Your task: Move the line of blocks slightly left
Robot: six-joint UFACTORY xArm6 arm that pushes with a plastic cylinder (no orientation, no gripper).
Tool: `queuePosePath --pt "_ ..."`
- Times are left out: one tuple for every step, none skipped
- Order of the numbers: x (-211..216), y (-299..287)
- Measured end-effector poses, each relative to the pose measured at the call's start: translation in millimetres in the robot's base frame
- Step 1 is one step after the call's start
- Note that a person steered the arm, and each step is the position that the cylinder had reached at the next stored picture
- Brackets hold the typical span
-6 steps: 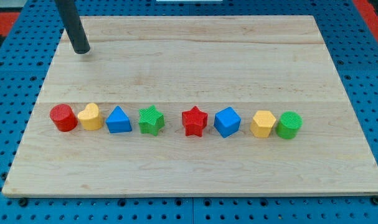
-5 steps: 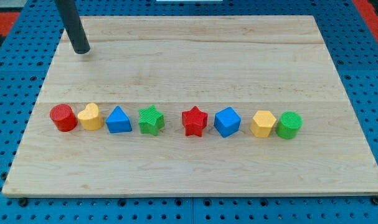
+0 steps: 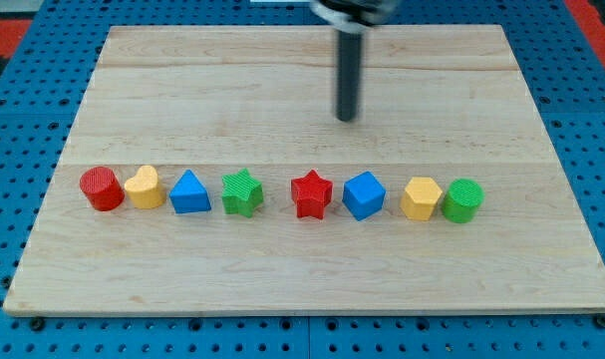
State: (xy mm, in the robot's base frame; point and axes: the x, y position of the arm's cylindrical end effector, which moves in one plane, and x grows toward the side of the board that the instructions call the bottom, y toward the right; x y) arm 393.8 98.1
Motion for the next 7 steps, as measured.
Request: queuePosePath --pt "57 109" --pt "83 198" --pt "98 171" --pt "104 91" --pt "112 58" --pt "115 13" --pt "113 -77"
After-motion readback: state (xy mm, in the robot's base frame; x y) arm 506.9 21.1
